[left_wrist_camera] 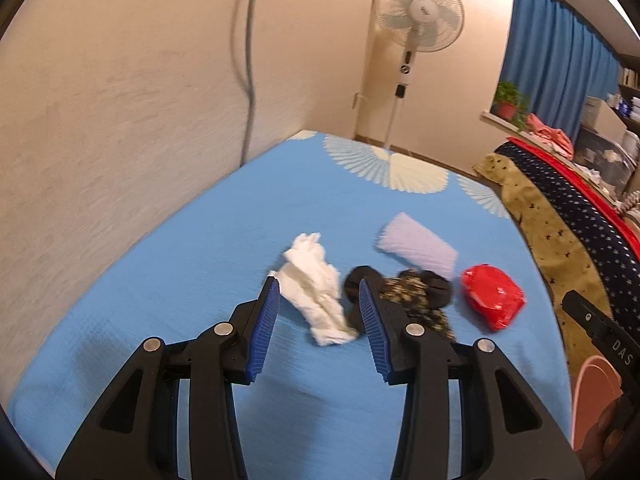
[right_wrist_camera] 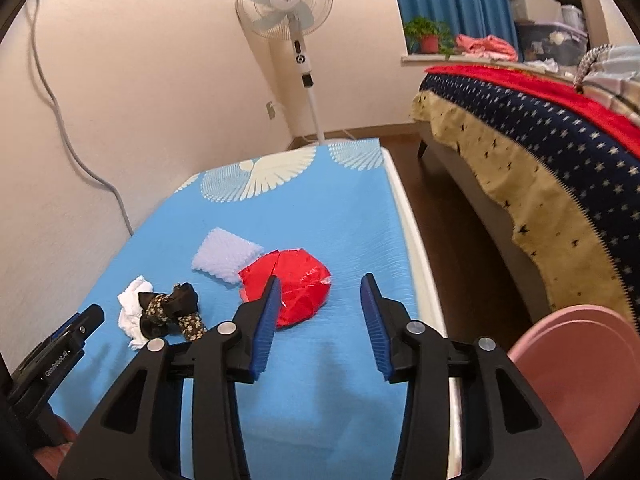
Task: Collect trash
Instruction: 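Grasp the white tissue with the left tool while the right tool grasps the red bag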
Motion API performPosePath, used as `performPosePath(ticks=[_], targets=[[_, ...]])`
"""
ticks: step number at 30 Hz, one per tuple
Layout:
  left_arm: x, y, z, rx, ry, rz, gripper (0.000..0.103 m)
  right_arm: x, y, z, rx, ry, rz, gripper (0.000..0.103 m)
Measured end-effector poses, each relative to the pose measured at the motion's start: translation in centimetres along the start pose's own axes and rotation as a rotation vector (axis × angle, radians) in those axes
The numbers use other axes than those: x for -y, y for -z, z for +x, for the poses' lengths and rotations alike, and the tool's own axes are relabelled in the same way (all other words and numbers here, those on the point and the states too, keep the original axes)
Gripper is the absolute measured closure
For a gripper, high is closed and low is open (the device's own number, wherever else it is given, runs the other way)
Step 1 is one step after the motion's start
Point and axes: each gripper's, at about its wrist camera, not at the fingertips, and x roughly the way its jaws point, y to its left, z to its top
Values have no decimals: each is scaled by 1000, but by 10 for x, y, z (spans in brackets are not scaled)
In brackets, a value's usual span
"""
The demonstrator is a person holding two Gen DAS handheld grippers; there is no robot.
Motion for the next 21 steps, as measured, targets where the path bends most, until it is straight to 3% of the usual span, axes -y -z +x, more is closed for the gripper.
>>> performPosePath(ticks=[4, 11, 21], targets=[[-5, -1, 15, -31, -14, -24, 61, -3, -4, 24, -39, -15, 2, 51], [-16, 2, 36, -109, -22, -79, 61, 2, -7, 60, -120, -29, 41, 48], [-17, 4, 58, -209, 34, -116, 61, -4, -7, 84, -200, -83, 40, 48]])
